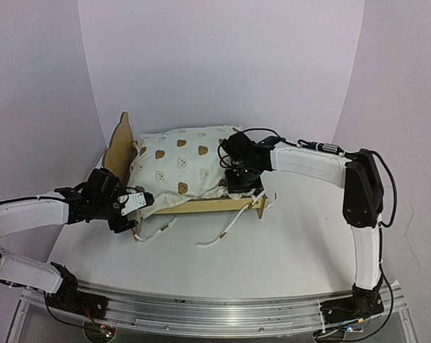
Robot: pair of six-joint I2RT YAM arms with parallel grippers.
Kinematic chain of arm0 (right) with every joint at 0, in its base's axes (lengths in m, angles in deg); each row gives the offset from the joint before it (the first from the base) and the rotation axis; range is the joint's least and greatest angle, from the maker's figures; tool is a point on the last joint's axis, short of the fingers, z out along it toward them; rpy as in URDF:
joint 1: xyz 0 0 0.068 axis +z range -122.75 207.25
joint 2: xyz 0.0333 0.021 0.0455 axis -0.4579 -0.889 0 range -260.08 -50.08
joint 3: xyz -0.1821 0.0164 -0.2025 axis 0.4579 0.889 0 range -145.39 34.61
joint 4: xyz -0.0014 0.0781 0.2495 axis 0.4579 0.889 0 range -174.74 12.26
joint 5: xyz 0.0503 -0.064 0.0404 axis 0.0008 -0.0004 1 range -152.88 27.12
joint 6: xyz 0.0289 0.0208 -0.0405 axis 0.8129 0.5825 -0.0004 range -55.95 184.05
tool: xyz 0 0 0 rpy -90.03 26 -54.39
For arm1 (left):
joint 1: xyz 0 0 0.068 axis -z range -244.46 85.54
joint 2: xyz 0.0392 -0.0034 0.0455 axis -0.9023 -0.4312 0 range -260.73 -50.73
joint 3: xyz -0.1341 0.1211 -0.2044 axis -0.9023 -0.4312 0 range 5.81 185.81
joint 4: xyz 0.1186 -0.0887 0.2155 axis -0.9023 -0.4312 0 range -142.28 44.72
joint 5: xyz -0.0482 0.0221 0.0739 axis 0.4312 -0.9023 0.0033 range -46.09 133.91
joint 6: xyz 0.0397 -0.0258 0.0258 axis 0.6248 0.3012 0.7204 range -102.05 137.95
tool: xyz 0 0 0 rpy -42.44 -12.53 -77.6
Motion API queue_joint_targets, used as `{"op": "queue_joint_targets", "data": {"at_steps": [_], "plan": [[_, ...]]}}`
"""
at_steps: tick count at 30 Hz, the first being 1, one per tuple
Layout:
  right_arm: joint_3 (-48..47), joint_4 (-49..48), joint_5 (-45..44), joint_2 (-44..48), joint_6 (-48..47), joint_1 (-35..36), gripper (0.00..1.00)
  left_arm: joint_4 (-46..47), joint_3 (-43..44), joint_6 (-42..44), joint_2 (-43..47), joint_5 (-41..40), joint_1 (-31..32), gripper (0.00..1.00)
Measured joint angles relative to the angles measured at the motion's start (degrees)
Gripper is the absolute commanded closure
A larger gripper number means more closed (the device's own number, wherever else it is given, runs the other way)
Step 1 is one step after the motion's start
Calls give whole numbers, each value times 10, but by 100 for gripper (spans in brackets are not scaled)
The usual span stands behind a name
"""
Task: Set up the pet bed
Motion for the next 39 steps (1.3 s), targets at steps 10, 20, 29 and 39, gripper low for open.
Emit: {"op": "queue_joint_targets", "data": {"at_steps": [10,20,29,39], "plan": [[69,-2,84,110,-32,-30,100,105,-18,61,-43,-47,0,79],[124,-9,171,145,-62,-56,100,152,-18,88,-47,-39,-26,100],[123,15,249,168,-75,-60,100,77,32,58,-47,-33,-42,100],[222,31,226,215,-68,-59,71,36,43,42,-22,-30,-45,100]]}}
